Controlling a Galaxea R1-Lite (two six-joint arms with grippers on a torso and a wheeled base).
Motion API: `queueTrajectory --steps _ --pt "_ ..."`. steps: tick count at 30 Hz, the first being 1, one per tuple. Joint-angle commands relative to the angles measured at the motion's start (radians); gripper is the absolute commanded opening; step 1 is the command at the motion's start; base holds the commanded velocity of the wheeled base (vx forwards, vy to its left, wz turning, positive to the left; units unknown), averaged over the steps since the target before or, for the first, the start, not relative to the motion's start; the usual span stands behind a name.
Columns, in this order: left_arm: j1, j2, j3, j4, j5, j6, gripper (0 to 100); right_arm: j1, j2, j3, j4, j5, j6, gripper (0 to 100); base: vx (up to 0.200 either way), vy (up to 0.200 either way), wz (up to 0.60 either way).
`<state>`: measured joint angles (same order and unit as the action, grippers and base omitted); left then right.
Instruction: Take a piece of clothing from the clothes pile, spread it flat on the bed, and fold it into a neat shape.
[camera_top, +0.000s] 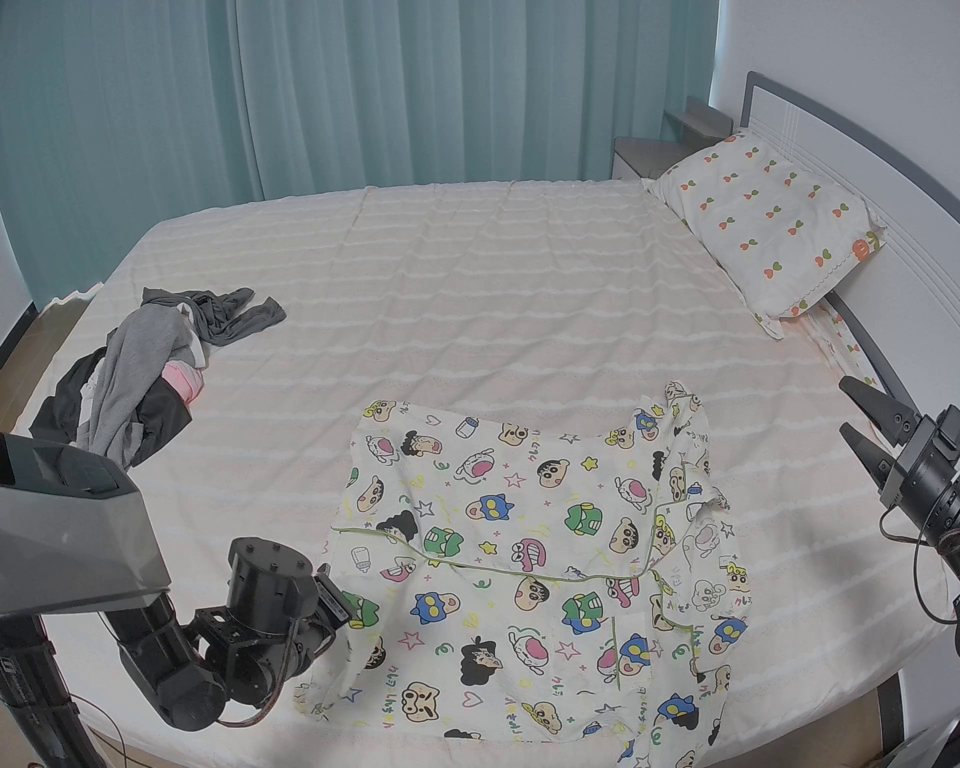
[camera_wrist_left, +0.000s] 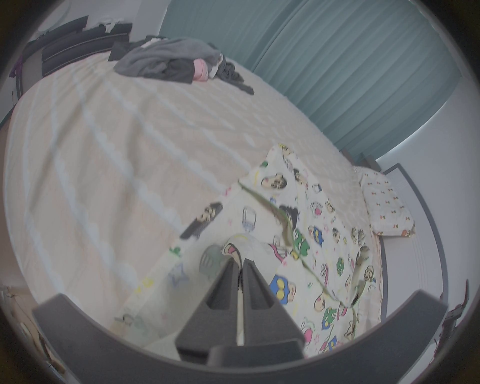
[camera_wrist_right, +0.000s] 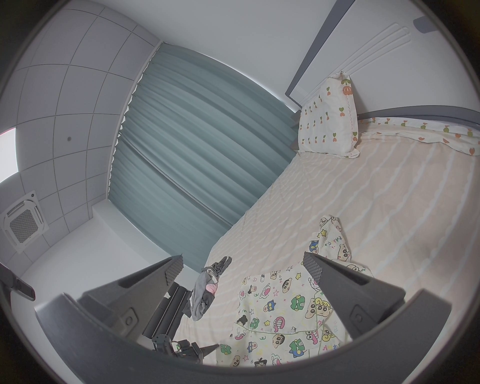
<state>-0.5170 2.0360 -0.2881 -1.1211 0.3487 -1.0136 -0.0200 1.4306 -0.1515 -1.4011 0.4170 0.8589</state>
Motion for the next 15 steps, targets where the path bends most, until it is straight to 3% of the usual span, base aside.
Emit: queueTrajectory --steps 1,15 --pt "0.072 0.007 0.023 -0.085 -0.004 0.056 0 0.000 0.001 0.000 -0.001 0.000 0.000 100 0.000 0.000 0.00" --pt "0.207 0.167 0.014 -0.229 -0.097 0.066 0 0.000 0.001 0.003 -0.001 0.009 0.000 100 0.000 0.000 0.00"
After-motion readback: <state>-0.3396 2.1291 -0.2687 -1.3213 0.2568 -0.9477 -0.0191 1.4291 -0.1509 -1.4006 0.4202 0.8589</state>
